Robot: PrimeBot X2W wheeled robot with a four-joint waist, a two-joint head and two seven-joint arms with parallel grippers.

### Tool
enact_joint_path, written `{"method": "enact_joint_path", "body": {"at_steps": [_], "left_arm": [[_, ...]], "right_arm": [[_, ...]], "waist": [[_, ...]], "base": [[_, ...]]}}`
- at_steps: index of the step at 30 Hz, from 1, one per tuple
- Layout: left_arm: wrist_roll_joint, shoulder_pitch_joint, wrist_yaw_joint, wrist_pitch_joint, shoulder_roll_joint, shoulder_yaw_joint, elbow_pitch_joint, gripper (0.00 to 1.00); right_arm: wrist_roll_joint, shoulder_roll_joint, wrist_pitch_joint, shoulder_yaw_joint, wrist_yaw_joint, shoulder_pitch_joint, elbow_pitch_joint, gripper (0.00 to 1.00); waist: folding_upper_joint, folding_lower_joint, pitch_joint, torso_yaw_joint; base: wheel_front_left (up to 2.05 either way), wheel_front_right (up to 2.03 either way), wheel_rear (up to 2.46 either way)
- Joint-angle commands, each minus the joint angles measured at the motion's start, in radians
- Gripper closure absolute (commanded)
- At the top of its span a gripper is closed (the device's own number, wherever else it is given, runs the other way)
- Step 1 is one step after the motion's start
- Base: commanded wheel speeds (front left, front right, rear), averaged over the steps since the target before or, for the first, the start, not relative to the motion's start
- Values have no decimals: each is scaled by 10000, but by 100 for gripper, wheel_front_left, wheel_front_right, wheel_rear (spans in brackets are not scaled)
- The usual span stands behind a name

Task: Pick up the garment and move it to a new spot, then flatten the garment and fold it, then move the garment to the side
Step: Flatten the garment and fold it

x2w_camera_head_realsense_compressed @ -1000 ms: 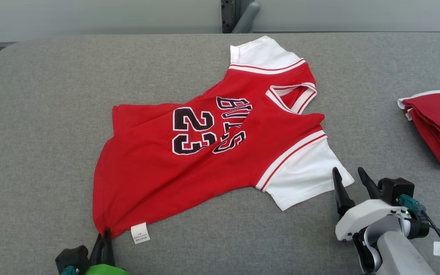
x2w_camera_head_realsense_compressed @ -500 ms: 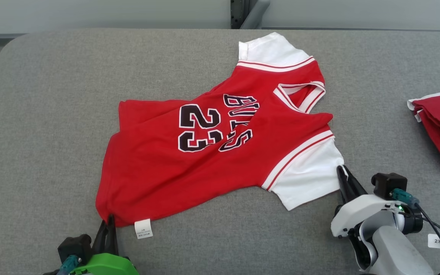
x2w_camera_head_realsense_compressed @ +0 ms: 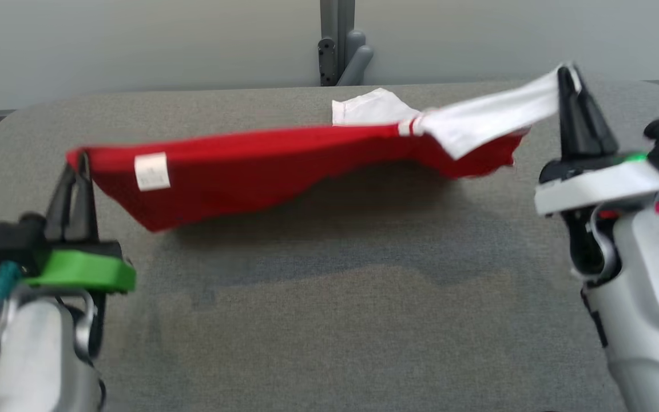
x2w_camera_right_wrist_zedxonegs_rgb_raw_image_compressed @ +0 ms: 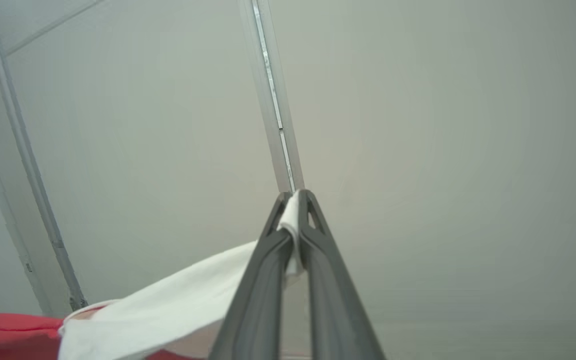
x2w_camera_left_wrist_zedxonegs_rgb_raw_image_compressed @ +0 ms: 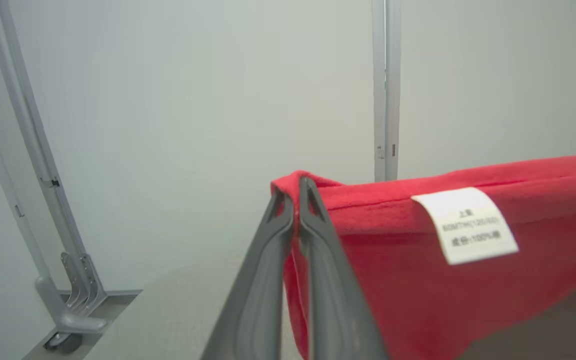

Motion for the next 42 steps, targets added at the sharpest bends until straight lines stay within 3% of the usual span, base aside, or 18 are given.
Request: {"method": "enact_joint_path", "body": {"at_steps": [1, 8, 13, 19, 25, 32, 37, 42], "left_arm": [[19, -452, -48, -29, 217, 21, -76, 100], [308, -3747, -243, 216, 1831, -502, -40, 100], [244, -5489, -261, 961, 2353, -1152, 268, 100], [459, -7675, -269, 1349, 2400, -1983, 828, 100], [1053, -10659, 32, 1226, 2201, -2308, 2001, 100], [1561, -13317, 576, 452, 2085, -2492, 3736, 100], [1394, -13698, 572, 127, 1882, -2502, 4296, 100], [935, -12485, 489, -4, 1676, -2409, 4860, 100]], "right_arm": [[116, -185, -25, -25, -16, -348, -200, 100], [367, -1348, -25, 452, -16, -2949, -891, 100], [456, -1966, 263, 830, -16, -4625, -539, 100], [-172, -2664, 693, 1552, -16, -6860, 318, 100], [-1228, -3141, 688, 1687, -17, -9977, 1711, 100], [-2587, -3023, 121, 1255, -19, -13020, 3120, 100], [-2853, -2942, -1, 1236, -19, -13638, 3451, 100], [-2158, -2975, -15, 995, -19, -12313, 3465, 100]], "waist": [[0, 0, -164, -171], [0, 0, 128, -427], [0, 0, 1231, -567], [0, 0, 3484, -573], [0, 0, 5540, -500], [0, 0, 6337, -532], [0, 0, 6640, -549], [0, 0, 6996, -566]], "base": [[0, 0, 0], [0, 0, 0], [0, 0, 0], [0, 0, 0], [0, 0, 0], [0, 0, 0], [0, 0, 0], [0, 0, 0]]}}
